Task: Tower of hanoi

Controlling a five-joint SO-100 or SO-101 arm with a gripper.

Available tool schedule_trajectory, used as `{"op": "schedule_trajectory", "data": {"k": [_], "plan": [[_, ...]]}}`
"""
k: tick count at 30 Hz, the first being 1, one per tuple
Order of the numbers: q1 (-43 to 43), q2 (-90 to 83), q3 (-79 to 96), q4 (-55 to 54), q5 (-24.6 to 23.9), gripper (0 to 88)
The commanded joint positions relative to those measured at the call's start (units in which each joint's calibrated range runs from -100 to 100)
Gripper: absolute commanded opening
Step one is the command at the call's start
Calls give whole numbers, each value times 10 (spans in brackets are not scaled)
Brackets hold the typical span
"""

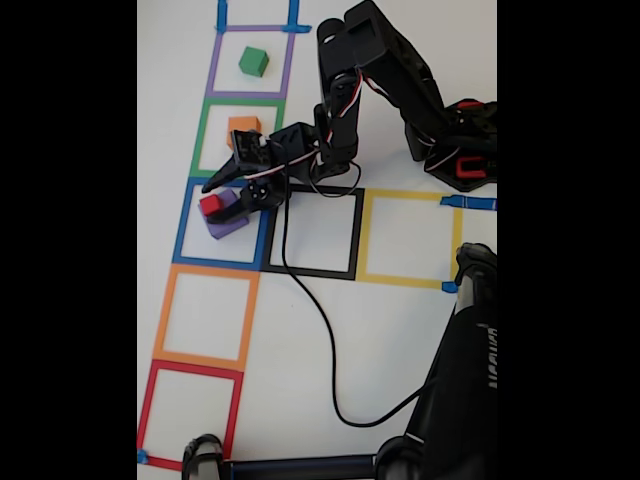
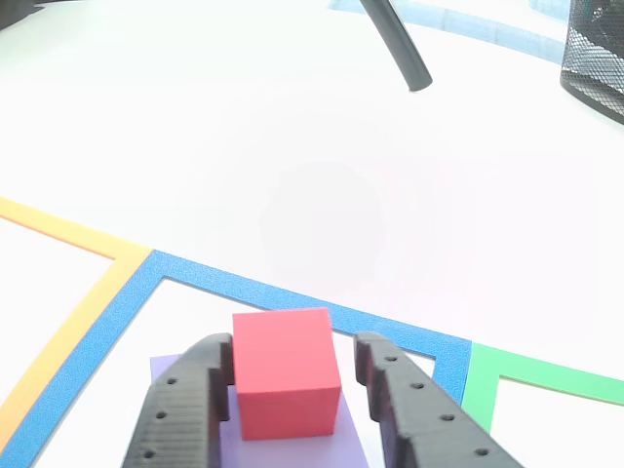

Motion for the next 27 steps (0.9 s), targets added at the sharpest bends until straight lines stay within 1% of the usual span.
{"op": "schedule_trajectory", "data": {"k": [1, 11, 17, 23, 27], "plan": [[-7, -25, -1, -14, 4, 53], [-9, -32, 1, -14, 4, 28], [-18, -91, 7, 12, 4, 25], [-26, -220, 2, 138, 4, 22], [-12, -335, -3, 284, 4, 18]]}}
